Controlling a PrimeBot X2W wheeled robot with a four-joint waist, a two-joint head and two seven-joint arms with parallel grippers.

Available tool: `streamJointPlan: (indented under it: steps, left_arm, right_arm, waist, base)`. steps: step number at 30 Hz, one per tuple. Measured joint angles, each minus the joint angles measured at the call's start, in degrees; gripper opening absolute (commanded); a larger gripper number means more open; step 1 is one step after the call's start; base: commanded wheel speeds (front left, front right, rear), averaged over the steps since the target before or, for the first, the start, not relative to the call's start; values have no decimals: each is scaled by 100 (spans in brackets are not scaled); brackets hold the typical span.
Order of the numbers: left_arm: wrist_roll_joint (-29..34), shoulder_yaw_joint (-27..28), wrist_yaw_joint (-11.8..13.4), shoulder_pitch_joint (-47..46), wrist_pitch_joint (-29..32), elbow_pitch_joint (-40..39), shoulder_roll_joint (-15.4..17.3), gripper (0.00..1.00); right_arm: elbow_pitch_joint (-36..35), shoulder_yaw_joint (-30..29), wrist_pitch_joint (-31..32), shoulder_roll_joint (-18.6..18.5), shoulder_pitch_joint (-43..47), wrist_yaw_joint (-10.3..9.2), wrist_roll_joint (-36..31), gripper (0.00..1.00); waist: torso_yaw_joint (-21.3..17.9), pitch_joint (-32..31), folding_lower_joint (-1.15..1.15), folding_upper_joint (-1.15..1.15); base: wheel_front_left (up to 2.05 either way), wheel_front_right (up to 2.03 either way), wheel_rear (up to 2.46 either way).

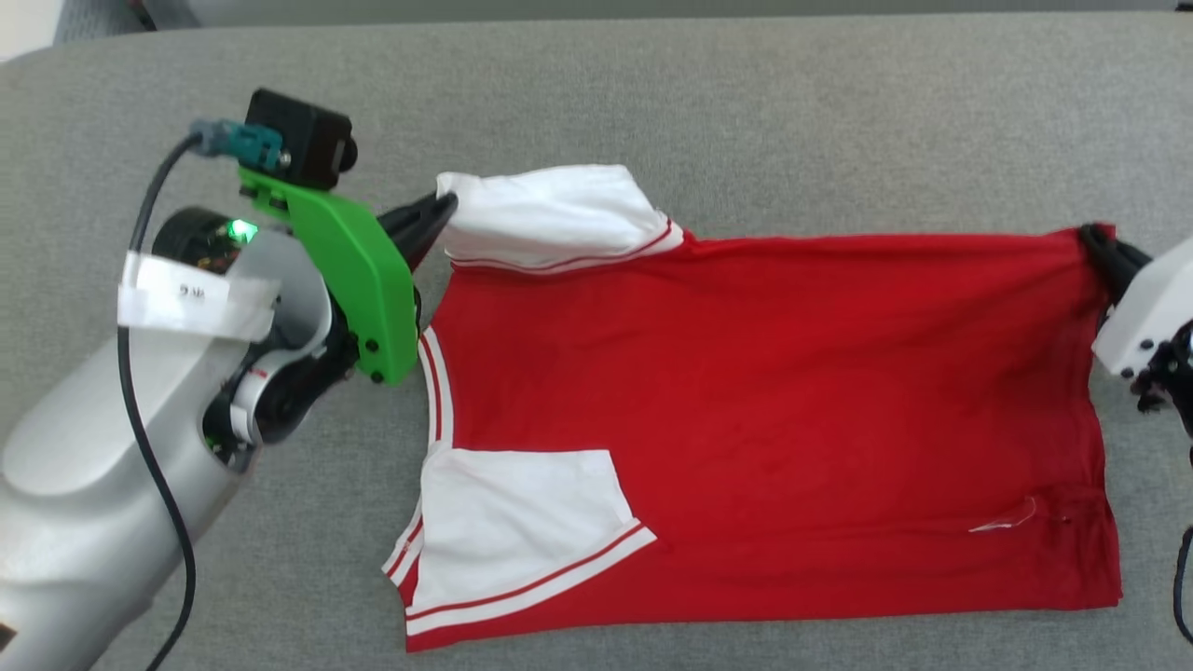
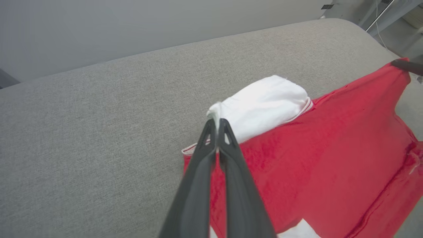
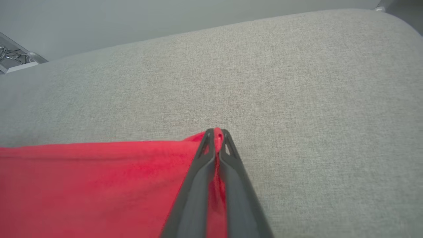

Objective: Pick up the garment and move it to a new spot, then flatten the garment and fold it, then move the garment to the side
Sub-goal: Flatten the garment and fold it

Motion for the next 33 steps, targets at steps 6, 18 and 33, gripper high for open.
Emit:
streamJointPlan:
  steps: [6, 18, 33]
  left_arm:
    - [-97, -80, 122, 641, -179, -339, 123, 0]
    - [-303, -475, 505, 2173, -465, -1029, 460, 0]
    - [-197, -1028, 392, 2652, -516, -401, 268, 0]
  right_arm:
    - [-318, -110, -14, -78, 762, 0, 270, 0]
    - [-1031, -207, 410, -181, 2212, 0, 778, 0]
    - [-1615, -298, 1339, -282, 2911, 0, 781, 0]
  waist:
    - [100, -365, 0, 0]
    - [321, -947, 0, 0]
    - [369, -909, 0, 0]
  base:
    - [0, 0, 0]
    - [0, 0, 0]
    - [0, 0, 0]
